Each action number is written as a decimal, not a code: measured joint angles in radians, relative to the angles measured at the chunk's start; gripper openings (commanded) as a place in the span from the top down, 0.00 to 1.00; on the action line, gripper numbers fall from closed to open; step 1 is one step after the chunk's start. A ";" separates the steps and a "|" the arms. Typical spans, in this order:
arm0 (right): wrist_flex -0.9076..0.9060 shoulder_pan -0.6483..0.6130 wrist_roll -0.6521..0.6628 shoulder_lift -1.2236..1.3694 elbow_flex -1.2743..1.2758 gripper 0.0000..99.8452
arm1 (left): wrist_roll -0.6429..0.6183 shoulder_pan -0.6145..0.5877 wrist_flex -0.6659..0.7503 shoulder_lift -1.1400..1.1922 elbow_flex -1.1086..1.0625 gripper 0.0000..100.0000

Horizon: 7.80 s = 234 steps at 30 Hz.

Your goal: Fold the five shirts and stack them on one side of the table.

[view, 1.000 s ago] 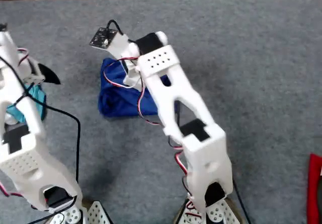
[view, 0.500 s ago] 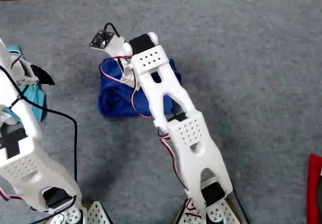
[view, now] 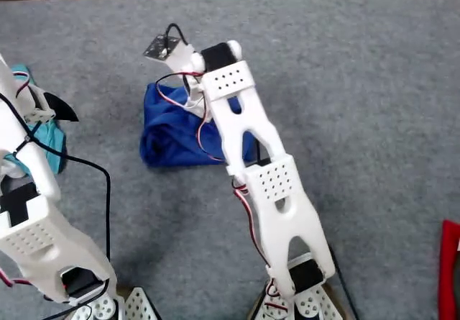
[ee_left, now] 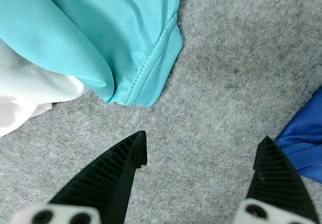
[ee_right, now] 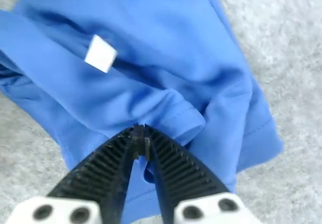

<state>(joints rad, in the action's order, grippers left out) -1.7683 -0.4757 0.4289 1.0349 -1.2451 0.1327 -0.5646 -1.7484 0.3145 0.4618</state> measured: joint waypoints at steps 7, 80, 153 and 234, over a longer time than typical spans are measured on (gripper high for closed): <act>0.000 0.002 -0.017 -0.055 0.110 0.83 | 0.000 0.000 0.000 0.000 -0.002 0.66; 0.078 0.000 -0.126 -0.249 0.351 0.84 | 0.048 0.000 0.000 0.000 -0.002 0.66; 0.201 0.080 -0.081 -0.664 1.174 0.99 | 0.055 0.003 0.000 0.029 -0.002 0.66; 0.034 0.124 -0.051 -0.250 0.144 1.00 | -0.086 0.514 -0.003 0.776 0.953 0.74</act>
<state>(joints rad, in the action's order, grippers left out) -1.7346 -0.3514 0.3782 0.7848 -1.1009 0.0468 -0.0506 -1.7515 1.0909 1.4147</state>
